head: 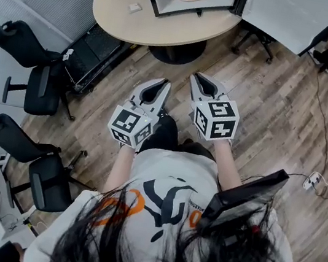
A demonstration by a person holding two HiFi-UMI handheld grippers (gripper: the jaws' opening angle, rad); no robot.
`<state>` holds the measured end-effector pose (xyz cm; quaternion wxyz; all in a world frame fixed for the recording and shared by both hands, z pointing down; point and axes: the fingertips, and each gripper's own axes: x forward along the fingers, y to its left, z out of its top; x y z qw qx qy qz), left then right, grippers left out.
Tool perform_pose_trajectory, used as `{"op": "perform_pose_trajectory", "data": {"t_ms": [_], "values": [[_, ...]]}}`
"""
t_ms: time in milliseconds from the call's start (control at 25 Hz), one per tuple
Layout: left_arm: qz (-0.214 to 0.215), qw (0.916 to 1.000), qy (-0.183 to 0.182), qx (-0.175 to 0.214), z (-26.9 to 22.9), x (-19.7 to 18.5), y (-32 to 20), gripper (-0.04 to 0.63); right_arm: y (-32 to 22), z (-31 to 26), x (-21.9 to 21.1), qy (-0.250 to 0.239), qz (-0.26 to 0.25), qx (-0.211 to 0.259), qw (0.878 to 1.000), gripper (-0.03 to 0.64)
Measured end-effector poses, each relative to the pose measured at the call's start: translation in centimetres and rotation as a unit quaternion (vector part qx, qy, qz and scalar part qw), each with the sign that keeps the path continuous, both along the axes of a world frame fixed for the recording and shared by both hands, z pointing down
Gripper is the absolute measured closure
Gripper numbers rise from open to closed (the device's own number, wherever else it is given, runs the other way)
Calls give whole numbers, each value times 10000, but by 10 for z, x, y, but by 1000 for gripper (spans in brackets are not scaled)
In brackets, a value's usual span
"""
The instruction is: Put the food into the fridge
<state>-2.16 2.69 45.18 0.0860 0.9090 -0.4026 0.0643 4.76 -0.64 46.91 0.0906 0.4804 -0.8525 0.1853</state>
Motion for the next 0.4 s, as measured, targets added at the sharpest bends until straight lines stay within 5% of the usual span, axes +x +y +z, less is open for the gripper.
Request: {"op": "perform_pose_trajectory", "data": {"t_ms": [400], "values": [[-4,10000,-7,5,0,3,-9,583,-11,4,0,12,-44,-67,10000,578]]}}
